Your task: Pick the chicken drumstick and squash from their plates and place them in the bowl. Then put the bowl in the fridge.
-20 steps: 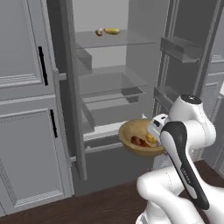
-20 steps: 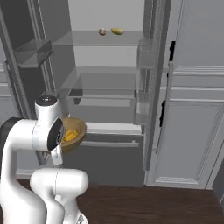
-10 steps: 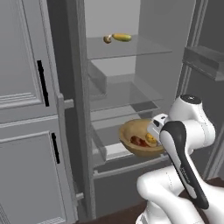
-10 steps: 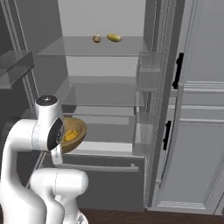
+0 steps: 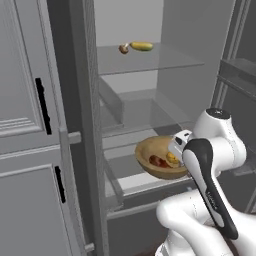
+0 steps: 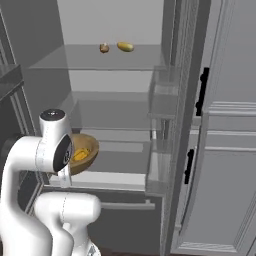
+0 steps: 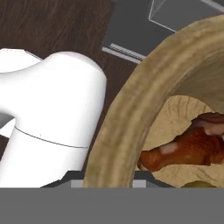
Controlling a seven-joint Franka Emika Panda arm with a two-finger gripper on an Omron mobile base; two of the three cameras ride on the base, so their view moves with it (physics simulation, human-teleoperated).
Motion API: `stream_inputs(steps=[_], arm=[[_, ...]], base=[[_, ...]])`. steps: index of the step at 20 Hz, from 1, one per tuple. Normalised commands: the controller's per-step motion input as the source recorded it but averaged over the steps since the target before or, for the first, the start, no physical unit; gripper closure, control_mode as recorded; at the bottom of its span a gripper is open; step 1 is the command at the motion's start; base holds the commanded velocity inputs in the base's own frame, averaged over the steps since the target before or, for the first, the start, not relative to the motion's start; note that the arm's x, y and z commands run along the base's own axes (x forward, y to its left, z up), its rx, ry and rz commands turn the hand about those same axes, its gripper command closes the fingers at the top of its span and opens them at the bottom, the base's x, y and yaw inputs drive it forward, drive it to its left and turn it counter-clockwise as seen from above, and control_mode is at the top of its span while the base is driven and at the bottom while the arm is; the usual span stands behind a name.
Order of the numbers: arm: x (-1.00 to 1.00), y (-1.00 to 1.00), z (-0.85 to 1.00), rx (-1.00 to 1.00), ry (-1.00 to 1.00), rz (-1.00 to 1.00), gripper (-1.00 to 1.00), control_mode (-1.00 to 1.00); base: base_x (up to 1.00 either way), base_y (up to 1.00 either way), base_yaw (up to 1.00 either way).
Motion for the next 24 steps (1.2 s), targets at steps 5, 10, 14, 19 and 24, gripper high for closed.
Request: stream_inputs(steps=[5,10,14,19,24], arm=[[0.0,0.0,0.0,0.0,0.0,0.0,1.0,1.0],[0.0,0.0,0.0,0.0,0.0,0.0,1.0,1.0],[0.0,0.0,0.0,0.0,0.0,0.0,1.0,1.0],[0.0,0.0,0.0,0.0,0.0,0.0,1.0,1.0],[0.0,0.0,0.0,0.0,0.0,0.0,1.0,1.0]], base=[[0.51,-0.42,0.0],[0.42,-0.06,0.0],[0.41,0.0,0.0],[0.42,0.0,0.0],[0.18,0.0,0.0]])
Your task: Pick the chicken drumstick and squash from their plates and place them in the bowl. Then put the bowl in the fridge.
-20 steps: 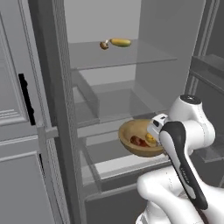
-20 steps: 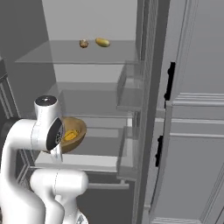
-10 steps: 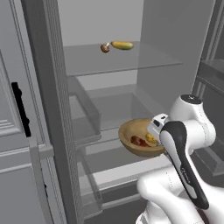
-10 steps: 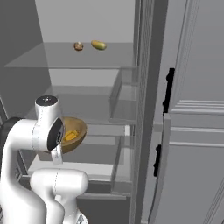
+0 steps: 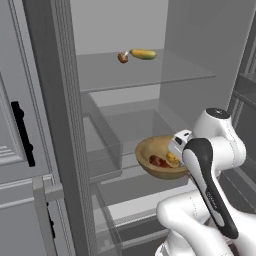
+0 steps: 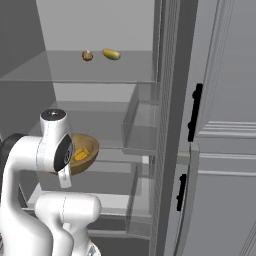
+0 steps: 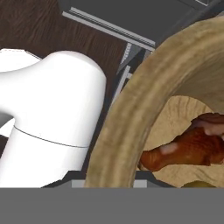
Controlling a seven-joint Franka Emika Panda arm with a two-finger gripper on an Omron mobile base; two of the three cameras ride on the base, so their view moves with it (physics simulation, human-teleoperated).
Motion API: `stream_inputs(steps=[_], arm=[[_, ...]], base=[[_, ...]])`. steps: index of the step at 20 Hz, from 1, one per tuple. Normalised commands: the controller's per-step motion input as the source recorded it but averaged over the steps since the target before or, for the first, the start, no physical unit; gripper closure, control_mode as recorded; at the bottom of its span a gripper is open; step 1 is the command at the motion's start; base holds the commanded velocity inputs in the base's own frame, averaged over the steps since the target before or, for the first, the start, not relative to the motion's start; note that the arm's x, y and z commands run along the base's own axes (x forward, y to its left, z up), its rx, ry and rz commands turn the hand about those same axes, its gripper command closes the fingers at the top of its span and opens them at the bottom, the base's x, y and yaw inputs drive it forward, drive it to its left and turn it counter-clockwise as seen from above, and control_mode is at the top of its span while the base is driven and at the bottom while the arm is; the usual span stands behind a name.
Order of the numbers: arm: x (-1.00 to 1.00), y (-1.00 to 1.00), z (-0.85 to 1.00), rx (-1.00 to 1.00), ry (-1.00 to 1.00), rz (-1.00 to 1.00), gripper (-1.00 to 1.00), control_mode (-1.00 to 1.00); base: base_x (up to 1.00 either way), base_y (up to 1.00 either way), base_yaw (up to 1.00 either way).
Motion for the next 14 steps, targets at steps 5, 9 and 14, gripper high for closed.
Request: stream_inputs(steps=[5,9,14], arm=[[0.02,0.0,0.0,0.0,0.0,0.0,1.0,-1.0],[0.58,0.0,0.0,0.0,-0.13,0.0,1.0,-1.0],[1.0,0.09,0.0,0.0,-0.16,0.0,1.0,-1.0]], base=[[0.03,0.0,0.0],[0.0,0.0,0.0],[0.0,0.0,0.0]])
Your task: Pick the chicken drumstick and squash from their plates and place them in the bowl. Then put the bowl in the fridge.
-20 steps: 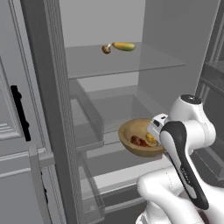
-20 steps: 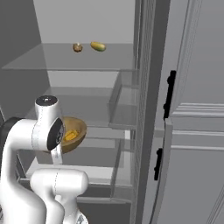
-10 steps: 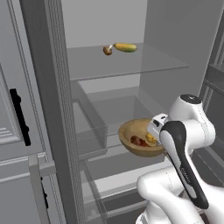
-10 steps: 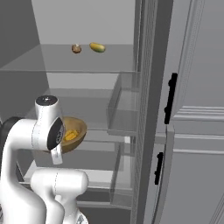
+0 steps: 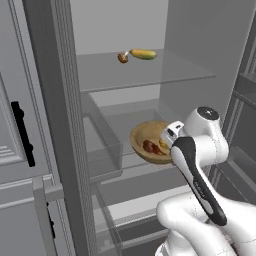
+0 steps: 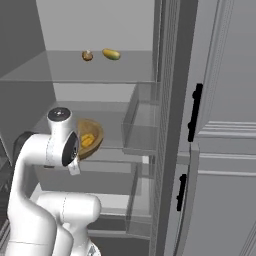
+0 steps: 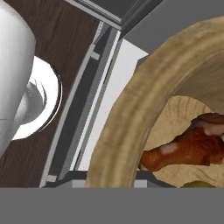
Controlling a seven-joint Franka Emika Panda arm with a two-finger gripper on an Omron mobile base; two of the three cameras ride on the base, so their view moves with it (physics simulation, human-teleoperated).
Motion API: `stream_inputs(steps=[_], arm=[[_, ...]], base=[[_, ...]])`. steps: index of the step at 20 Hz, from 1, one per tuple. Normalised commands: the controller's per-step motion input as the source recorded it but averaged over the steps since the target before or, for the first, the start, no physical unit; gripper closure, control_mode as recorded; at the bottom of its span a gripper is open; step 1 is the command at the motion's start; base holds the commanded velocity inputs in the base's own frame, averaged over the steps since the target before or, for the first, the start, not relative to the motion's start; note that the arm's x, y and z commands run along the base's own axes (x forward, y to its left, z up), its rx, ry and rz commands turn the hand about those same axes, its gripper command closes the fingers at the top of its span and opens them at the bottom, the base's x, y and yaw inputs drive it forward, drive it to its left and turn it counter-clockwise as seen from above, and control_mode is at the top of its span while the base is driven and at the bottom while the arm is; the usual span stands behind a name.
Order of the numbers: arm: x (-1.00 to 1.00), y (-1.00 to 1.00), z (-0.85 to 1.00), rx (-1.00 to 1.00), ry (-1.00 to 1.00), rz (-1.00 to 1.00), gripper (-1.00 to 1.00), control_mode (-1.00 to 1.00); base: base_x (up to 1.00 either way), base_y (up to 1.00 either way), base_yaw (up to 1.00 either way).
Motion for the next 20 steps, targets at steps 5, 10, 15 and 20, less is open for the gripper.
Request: stream_inputs(steps=[5,10,15,20], arm=[[1.0,0.01,-0.05,0.01,-0.05,0.0,1.0,-1.0],[1.0,0.19,-0.11,0.05,0.0,0.0,1.0,-1.0],[1.0,0.39,0.0,0.08,0.01,0.0,1.0,-1.0],[0.8,0.23,-0.03,0.0,0.12,0.0,1.0,-1.0]], base=[[0.0,0.0,0.0],[0.0,0.0,0.0],[0.0,0.0,0.0],[0.0,0.0,0.0]])
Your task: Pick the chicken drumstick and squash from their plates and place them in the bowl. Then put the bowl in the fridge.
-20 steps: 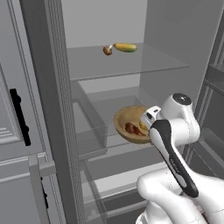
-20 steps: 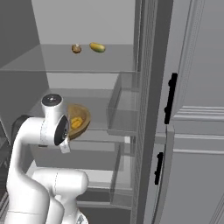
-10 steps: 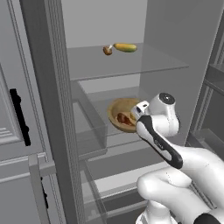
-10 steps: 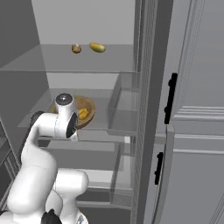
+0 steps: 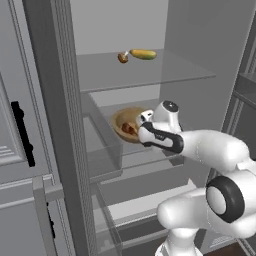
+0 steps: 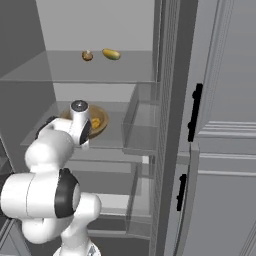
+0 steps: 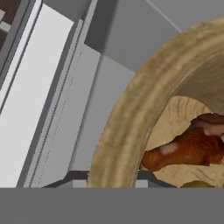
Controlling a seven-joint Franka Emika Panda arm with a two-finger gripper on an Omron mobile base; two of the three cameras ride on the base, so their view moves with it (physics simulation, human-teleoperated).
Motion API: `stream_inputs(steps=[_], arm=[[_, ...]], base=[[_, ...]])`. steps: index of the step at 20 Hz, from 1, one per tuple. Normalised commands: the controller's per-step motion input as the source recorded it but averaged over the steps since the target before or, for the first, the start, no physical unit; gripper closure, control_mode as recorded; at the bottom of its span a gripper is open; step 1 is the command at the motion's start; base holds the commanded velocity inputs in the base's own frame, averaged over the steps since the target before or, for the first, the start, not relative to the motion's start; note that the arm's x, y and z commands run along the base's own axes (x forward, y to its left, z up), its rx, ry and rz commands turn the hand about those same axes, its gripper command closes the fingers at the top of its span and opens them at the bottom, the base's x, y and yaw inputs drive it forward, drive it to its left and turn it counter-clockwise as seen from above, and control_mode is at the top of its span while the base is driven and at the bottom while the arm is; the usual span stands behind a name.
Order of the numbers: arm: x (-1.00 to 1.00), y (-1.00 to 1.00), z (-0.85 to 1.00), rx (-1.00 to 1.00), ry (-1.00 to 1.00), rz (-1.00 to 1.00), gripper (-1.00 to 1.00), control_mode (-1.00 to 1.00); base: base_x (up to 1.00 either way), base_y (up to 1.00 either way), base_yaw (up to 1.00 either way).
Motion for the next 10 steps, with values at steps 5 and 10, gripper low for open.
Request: stream_inputs(steps=[5,10], arm=[[0.45,0.11,-0.24,0.0,0.14,0.0,1.0,-1.0],[0.29,0.0,-0.32,0.0,0.05,0.0,1.0,-1.0]], base=[[0.0,0.0,0.0],[0.0,0.0,0.0]])
